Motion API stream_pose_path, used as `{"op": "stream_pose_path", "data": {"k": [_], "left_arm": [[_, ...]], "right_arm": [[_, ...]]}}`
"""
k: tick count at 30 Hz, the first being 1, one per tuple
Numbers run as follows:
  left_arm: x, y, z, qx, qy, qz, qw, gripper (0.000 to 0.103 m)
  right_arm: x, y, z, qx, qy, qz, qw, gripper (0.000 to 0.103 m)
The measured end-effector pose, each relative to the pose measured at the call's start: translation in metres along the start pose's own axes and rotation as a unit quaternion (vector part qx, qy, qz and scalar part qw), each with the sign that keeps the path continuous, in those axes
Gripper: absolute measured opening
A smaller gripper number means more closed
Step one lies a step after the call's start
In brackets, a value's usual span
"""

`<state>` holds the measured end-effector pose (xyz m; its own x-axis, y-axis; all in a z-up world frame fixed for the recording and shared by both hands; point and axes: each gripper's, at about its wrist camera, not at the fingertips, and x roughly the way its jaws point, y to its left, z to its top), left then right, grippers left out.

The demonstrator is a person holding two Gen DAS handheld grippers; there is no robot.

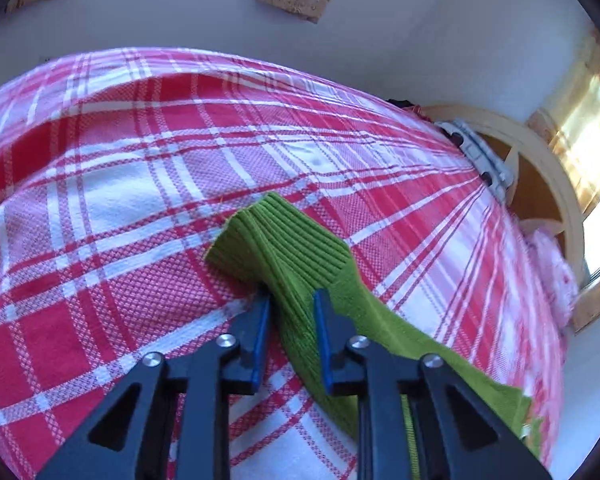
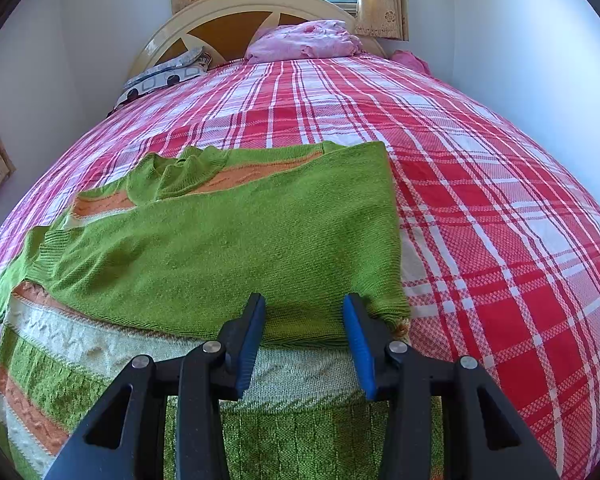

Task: Fold small clothes
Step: 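Release the sleeve and grasp the other green sleeve cuff with the left gripper, then fold the held sleeve across the sweater body with the left gripper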

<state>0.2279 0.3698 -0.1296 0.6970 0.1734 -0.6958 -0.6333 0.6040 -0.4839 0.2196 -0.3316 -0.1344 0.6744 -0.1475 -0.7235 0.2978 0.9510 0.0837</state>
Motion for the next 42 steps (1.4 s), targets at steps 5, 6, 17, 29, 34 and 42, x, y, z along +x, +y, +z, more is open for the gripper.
{"op": "stream_pose_path", "data": {"k": [5, 6, 17, 29, 34, 42], "left_arm": [[0.0, 0.001, 0.003, -0.002, 0.002, -0.01, 0.9999, 0.01], [-0.001, -0.004, 0.003, 0.008, 0.001, -0.003, 1.0, 0.008], [-0.058, -0.12, -0.021, 0.165, -0.073, -0.052, 0.9821, 0.007], [-0.112, -0.291, -0.199, 0.411, -0.067, -0.191, 0.889, 0.007], [-0.107, -0.317, -0.263, 0.456, -0.03, -0.204, 0.8657, 0.007], [-0.085, -0.32, -0.314, 0.5, 0.05, -0.164, 0.8488, 0.009]], "right_arm": [[0.0, 0.0, 0.0, 0.001, 0.0, 0.0, 1.0, 0.043], [0.0, 0.0, 0.0, 0.001, 0.0, 0.0, 1.0, 0.043], [0.0, 0.0, 0.0, 0.0, -0.001, -0.003, 1.0, 0.043], [-0.001, -0.002, 0.0, 0.002, -0.002, -0.001, 1.0, 0.043], [-0.001, -0.003, 0.0, 0.003, -0.003, 0.0, 1.0, 0.043], [-0.001, -0.005, 0.001, 0.008, -0.005, 0.004, 1.0, 0.043]]}}
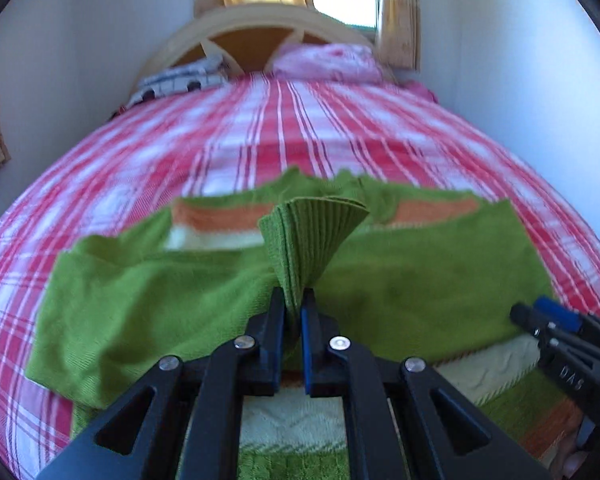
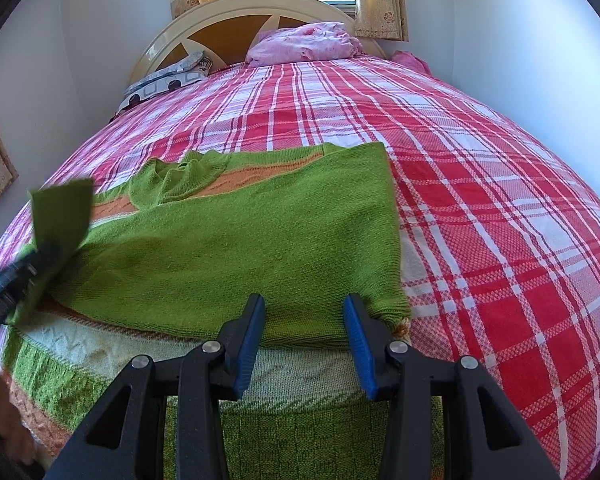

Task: Fold small clothes
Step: 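Fold the held sleeve across the sweater body with the left gripper, then grasp the sweater side with the right gripper and fold it over the body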

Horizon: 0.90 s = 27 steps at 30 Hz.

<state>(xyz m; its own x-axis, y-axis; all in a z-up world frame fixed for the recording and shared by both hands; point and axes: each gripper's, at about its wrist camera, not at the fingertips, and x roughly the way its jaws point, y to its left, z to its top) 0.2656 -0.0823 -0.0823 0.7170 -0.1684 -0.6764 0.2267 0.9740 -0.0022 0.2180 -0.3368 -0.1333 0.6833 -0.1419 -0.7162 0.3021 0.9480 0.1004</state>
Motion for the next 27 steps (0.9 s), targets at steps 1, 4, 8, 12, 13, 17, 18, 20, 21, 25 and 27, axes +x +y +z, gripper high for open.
{"op": "stream_pose_path", "data": {"k": [1, 4, 8, 12, 13, 17, 18, 20, 21, 25, 27], "left_arm": [[0.001, 0.002, 0.001, -0.002, 0.01, -0.001, 0.9999, 0.012], [-0.005, 0.008, -0.002, -0.009, 0.04, -0.021, 0.9989, 0.032], [-0.032, 0.034, -0.02, -0.041, 0.038, -0.008, 0.9984, 0.103], [-0.058, 0.08, -0.049, -0.085, 0.016, 0.031, 0.9958, 0.103], [-0.059, 0.09, -0.055, -0.098, 0.014, 0.044, 0.9942, 0.103], [-0.044, 0.117, -0.072, -0.14, 0.035, 0.063, 0.9876, 0.092], [-0.04, 0.122, -0.077, -0.156, 0.048, 0.055, 0.9851, 0.089], [-0.042, 0.123, -0.078, -0.167, 0.037, 0.047, 0.9842, 0.089], [-0.043, 0.124, -0.079, -0.17, 0.035, 0.046, 0.9838, 0.089], [-0.043, 0.125, -0.082, -0.177, 0.031, 0.03, 0.9833, 0.094], [-0.044, 0.126, -0.084, -0.176, 0.029, 0.026, 0.9836, 0.096]], "right_arm": [[0.0, 0.0, 0.0, -0.001, 0.0, -0.001, 1.0, 0.043], [0.0, 0.0, 0.0, 0.0, 0.0, 0.0, 1.0, 0.043], [0.0, -0.001, 0.0, 0.003, 0.0, 0.003, 1.0, 0.043], [0.001, 0.0, -0.001, -0.001, 0.002, 0.008, 1.0, 0.05], [0.001, 0.001, 0.0, -0.003, 0.005, 0.011, 1.0, 0.052], [-0.01, 0.011, 0.01, 0.015, 0.01, 0.028, 0.999, 0.052], [-0.017, 0.013, 0.013, 0.043, 0.002, 0.069, 0.997, 0.052], [-0.02, 0.024, 0.018, 0.088, -0.003, 0.128, 0.988, 0.054], [-0.017, 0.032, 0.021, 0.094, 0.003, 0.143, 0.985, 0.054], [0.007, 0.09, 0.035, 0.03, 0.031, 0.15, 0.988, 0.054], [0.024, 0.118, 0.036, -0.003, 0.053, 0.136, 0.989, 0.054]]}}
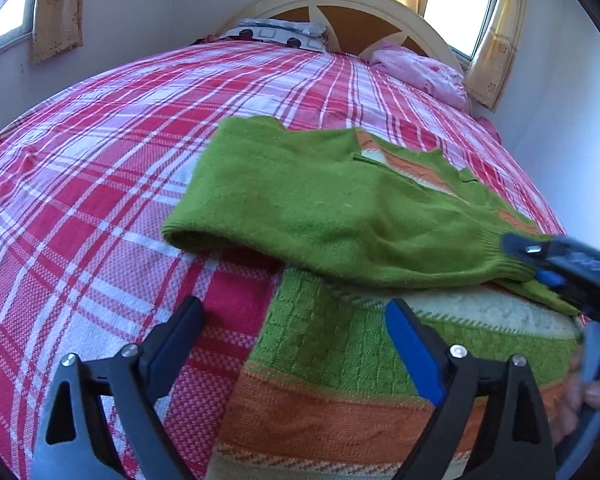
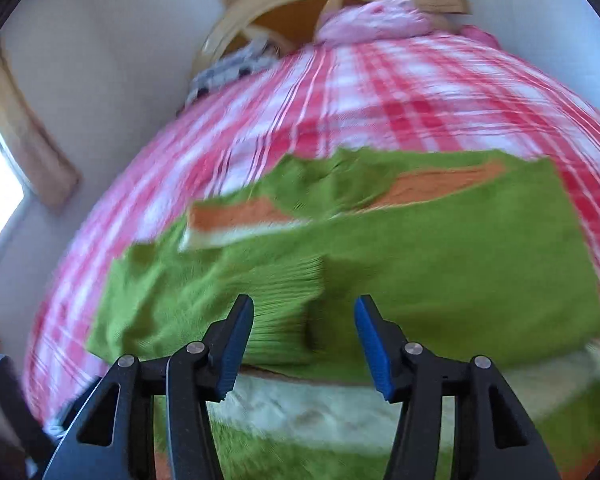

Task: Fold small clothes
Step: 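Grasp the sweater side with the right gripper and fold it over the body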

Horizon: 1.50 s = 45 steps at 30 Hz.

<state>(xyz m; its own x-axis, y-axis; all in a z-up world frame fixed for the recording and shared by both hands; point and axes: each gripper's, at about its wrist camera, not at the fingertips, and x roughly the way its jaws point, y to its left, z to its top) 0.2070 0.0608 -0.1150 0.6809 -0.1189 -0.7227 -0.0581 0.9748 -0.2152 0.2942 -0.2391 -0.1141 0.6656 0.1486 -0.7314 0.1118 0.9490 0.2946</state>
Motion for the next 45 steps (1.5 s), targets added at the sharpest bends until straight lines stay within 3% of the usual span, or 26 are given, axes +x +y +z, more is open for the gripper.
{"op": "stream_pose_path", "data": {"k": [3, 6, 9, 15, 18, 21, 25, 29, 32, 38, 41, 43, 45], "left_arm": [[0.003, 0.005, 0.002, -0.009, -0.003, -0.025, 0.9996, 0.102], [0.001, 0.01, 0.003, -0.022, -0.01, -0.044, 0.9988, 0.103], [0.001, 0.01, 0.002, -0.023, -0.01, -0.046, 0.9986, 0.103], [0.001, 0.01, 0.002, -0.027, -0.01, -0.048, 0.9984, 0.103], [0.0, 0.01, 0.002, -0.027, -0.01, -0.047, 0.9985, 0.103], [0.0, 0.01, 0.001, -0.028, -0.01, -0.046, 0.9985, 0.103], [0.001, 0.01, 0.001, -0.027, -0.01, -0.043, 0.9987, 0.103], [0.001, 0.01, 0.002, -0.026, -0.009, -0.041, 0.9988, 0.103], [0.002, 0.009, 0.003, -0.025, -0.009, -0.039, 0.9989, 0.103], [0.004, 0.008, 0.003, -0.019, -0.005, -0.033, 0.9993, 0.103], [0.005, 0.006, 0.004, -0.011, 0.0, -0.024, 0.9997, 0.103], [0.006, 0.003, 0.004, -0.003, 0.006, -0.013, 0.9999, 0.103], [0.006, 0.001, 0.005, 0.003, 0.01, -0.002, 0.9999, 0.103]], "right_arm": [[0.019, 0.023, -0.007, -0.044, 0.006, -0.034, 0.998, 0.052], [0.023, 0.041, -0.01, -0.094, 0.004, -0.061, 0.994, 0.019], [0.017, 0.045, -0.004, -0.107, -0.001, -0.069, 0.992, 0.01], [-0.041, 0.074, 0.038, -0.134, -0.083, -0.061, 0.986, 0.009], [-0.086, 0.085, 0.062, -0.15, -0.141, -0.064, 0.976, 0.009], [-0.123, 0.08, 0.076, -0.153, -0.18, -0.072, 0.969, 0.009], [-0.152, 0.052, 0.079, -0.16, -0.209, -0.122, 0.957, 0.009], [-0.14, 0.003, 0.072, -0.135, -0.183, -0.15, 0.962, 0.009], [-0.108, -0.031, 0.052, -0.129, -0.141, -0.19, 0.963, 0.009], [-0.053, -0.088, 0.02, -0.078, -0.051, -0.194, 0.977, 0.01], [-0.046, -0.106, 0.002, -0.061, -0.017, -0.21, 0.976, 0.027], [-0.057, -0.116, -0.006, -0.053, -0.023, -0.202, 0.978, 0.036], [-0.073, -0.123, -0.01, -0.042, -0.039, -0.226, 0.973, 0.044]]}}
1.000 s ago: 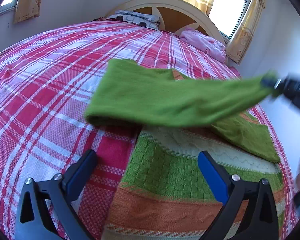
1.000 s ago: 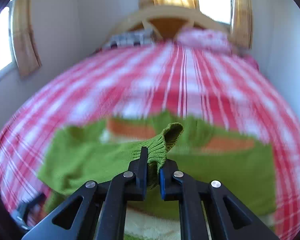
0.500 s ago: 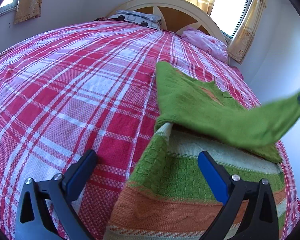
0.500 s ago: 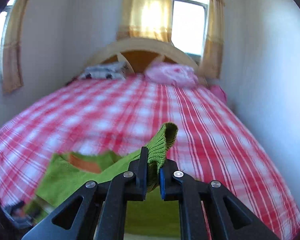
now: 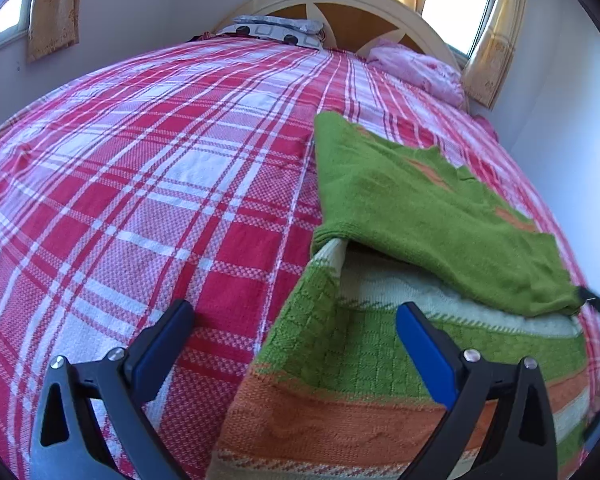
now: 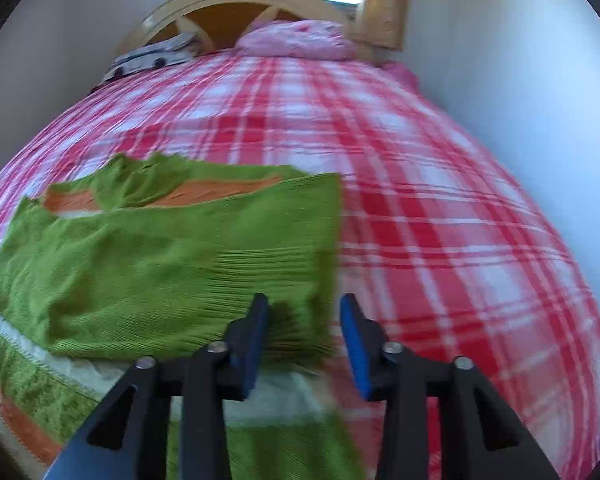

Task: Fold small clothes
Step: 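Grasp the sweater side with the right gripper and fold it over the body, then release the sweater and pull both tools back from the bed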

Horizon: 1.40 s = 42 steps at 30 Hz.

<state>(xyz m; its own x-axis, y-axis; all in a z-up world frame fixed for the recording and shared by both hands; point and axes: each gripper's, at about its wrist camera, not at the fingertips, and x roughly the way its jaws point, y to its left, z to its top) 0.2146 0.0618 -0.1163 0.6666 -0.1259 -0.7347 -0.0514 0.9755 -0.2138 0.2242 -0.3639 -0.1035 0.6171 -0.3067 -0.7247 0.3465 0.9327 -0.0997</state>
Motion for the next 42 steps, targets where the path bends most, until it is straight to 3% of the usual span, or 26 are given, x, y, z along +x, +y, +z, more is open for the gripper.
{"op": "stream_pose_path", "data": {"k": [3, 4, 6, 7, 9, 13, 18, 23, 29, 33, 36, 42], "left_arm": [[-0.008, -0.001, 0.0, -0.005, -0.006, 0.039, 0.9992, 0.103], [-0.014, -0.001, 0.001, -0.012, -0.015, 0.051, 0.9985, 0.103], [-0.026, -0.002, 0.007, -0.024, -0.032, 0.036, 0.9985, 0.103], [-0.029, -0.004, 0.011, -0.027, -0.036, 0.026, 0.9986, 0.103], [-0.032, -0.015, 0.028, -0.023, -0.043, 0.025, 0.9985, 0.103], [-0.004, -0.039, 0.052, 0.015, -0.02, 0.082, 0.9964, 0.103], [0.04, -0.031, 0.051, 0.035, 0.035, 0.152, 0.9871, 0.103], [0.054, -0.015, 0.051, 0.007, 0.051, 0.127, 0.9906, 0.103], [0.036, -0.028, 0.044, 0.043, 0.033, 0.134, 0.9895, 0.103], [-0.004, -0.038, 0.029, 0.102, -0.004, 0.105, 0.9892, 0.103], [-0.029, -0.041, 0.013, 0.137, -0.021, 0.074, 0.9875, 0.103], [-0.047, -0.041, -0.014, 0.147, 0.001, 0.038, 0.9885, 0.103]], "right_arm": [[-0.035, -0.028, -0.002, 0.051, -0.045, -0.045, 0.997, 0.044], [-0.049, -0.033, 0.0, 0.055, -0.064, -0.034, 0.996, 0.044], [-0.057, -0.026, 0.004, 0.03, -0.073, -0.007, 0.997, 0.044], [-0.058, -0.018, 0.009, 0.01, -0.073, 0.005, 0.997, 0.035], [-0.053, -0.001, 0.015, -0.017, -0.061, 0.036, 0.997, 0.021], [-0.024, 0.029, 0.014, -0.02, -0.027, 0.072, 0.997, 0.021], [0.02, 0.044, -0.003, 0.002, 0.034, 0.092, 0.995, 0.021], [0.027, 0.048, -0.004, -0.007, 0.018, 0.089, 0.996, 0.022], [0.027, 0.051, -0.002, -0.019, 0.008, 0.074, 0.997, 0.025], [0.0, 0.048, -0.005, -0.013, 0.001, 0.07, 0.997, 0.037], [-0.042, 0.043, -0.023, -0.001, -0.02, 0.1, 0.995, 0.066], [-0.096, 0.029, -0.067, -0.015, -0.029, 0.088, 0.996, 0.067]]}}
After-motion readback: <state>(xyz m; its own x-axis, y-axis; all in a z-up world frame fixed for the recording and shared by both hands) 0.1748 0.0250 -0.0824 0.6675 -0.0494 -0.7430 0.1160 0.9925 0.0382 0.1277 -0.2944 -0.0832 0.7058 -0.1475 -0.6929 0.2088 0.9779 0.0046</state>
